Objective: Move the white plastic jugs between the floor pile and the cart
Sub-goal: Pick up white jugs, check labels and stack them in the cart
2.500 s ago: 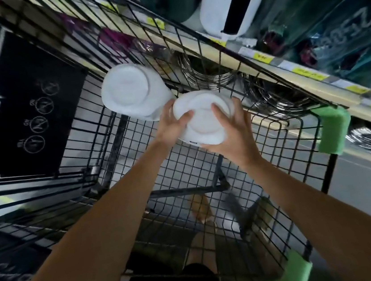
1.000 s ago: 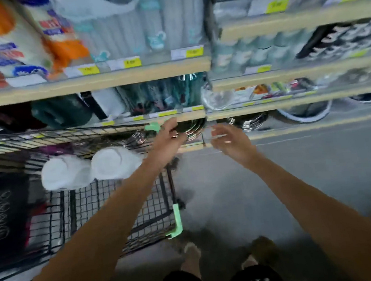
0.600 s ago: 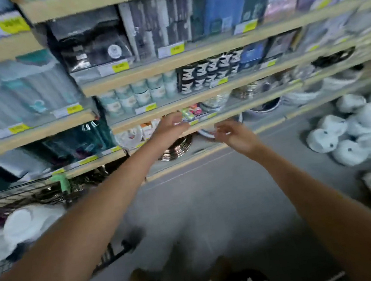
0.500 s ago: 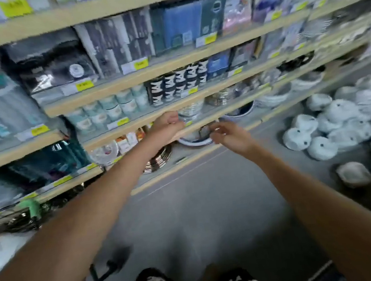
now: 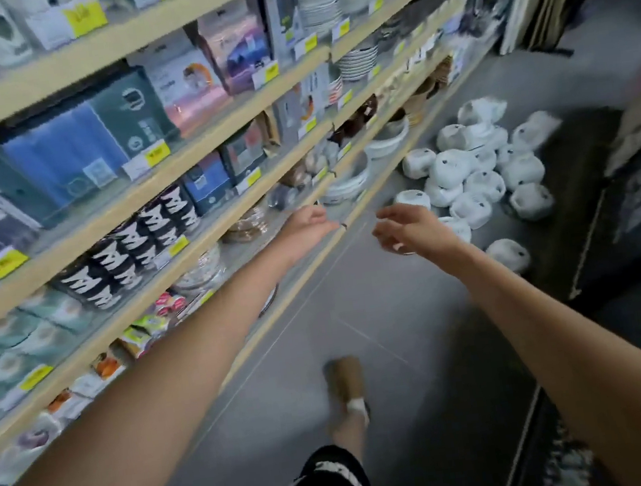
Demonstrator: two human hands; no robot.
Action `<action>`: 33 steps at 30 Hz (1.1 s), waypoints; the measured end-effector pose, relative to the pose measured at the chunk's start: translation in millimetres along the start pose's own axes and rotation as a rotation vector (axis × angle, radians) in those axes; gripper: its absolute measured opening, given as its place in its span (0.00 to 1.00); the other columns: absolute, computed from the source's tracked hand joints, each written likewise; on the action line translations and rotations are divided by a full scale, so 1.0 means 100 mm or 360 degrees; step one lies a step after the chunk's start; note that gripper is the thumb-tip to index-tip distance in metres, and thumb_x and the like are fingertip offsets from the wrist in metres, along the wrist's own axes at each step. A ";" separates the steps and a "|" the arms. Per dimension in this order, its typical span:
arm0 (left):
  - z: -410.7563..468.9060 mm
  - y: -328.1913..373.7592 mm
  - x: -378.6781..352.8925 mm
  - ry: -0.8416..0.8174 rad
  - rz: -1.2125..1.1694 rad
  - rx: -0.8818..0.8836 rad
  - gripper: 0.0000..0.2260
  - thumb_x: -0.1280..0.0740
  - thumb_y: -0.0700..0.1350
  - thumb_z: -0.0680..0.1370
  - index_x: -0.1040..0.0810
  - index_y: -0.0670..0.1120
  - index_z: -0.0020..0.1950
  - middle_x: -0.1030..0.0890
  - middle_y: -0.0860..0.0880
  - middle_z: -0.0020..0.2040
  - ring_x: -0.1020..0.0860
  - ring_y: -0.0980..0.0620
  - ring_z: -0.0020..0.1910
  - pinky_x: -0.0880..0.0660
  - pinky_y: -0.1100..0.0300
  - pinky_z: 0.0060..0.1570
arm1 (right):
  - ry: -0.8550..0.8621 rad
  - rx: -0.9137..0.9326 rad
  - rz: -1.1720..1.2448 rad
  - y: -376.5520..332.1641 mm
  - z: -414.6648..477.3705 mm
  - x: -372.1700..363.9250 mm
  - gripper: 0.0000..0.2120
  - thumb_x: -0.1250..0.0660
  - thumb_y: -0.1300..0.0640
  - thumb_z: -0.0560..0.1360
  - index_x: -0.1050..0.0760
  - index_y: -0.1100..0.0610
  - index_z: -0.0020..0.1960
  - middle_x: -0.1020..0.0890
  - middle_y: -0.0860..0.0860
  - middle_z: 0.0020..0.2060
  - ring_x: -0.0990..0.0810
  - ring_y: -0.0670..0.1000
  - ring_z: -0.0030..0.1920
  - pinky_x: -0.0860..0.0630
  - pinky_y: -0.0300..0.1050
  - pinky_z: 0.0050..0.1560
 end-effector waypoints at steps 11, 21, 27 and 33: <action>2.41 1.09 -1.05 -0.0418 0.0044 -0.0012 0.22 0.34 0.45 0.79 0.32 0.43 0.72 0.27 0.45 0.69 0.27 0.49 0.65 0.31 0.58 0.60 | 0.0272 -0.0317 0.0017 0.39 1.77 1.63 0.20 0.34 0.57 0.78 0.30 0.59 0.68 0.19 0.55 0.52 0.20 0.51 0.43 0.29 0.43 0.41; 3.87 1.74 -2.01 -0.0534 -0.0056 0.0053 0.17 0.36 0.44 0.79 0.29 0.46 0.68 0.24 0.49 0.65 0.25 0.53 0.60 0.32 0.64 0.43 | 0.0389 -0.0427 0.0120 0.77 2.87 2.78 0.20 0.37 0.60 0.79 0.33 0.60 0.69 0.19 0.61 0.55 0.21 0.50 0.41 0.29 0.34 0.36; 4.91 1.86 -2.59 -0.0418 -0.0119 0.0218 0.15 0.36 0.43 0.79 0.26 0.45 0.66 0.22 0.48 0.63 0.24 0.51 0.60 0.34 0.63 0.49 | 0.0300 -0.0525 0.0088 1.22 3.78 3.45 0.21 0.34 0.59 0.77 0.31 0.61 0.69 0.17 0.57 0.52 0.21 0.48 0.42 0.29 0.34 0.39; 5.76 1.88 -3.27 -0.0540 0.0052 0.0411 0.15 0.34 0.45 0.77 0.27 0.49 0.63 0.27 0.51 0.53 0.29 0.53 0.51 0.34 0.63 0.40 | 0.0157 -0.0722 0.0124 1.72 4.65 3.94 0.20 0.34 0.59 0.78 0.31 0.63 0.68 0.20 0.62 0.56 0.24 0.52 0.43 0.28 0.34 0.36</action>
Point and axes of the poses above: each hand's wrist, its own z-axis towards the middle knuckle, its own x-axis out of the back of the hand, y = z × x, the point moved 10 cm from there along z, towards the middle knuckle
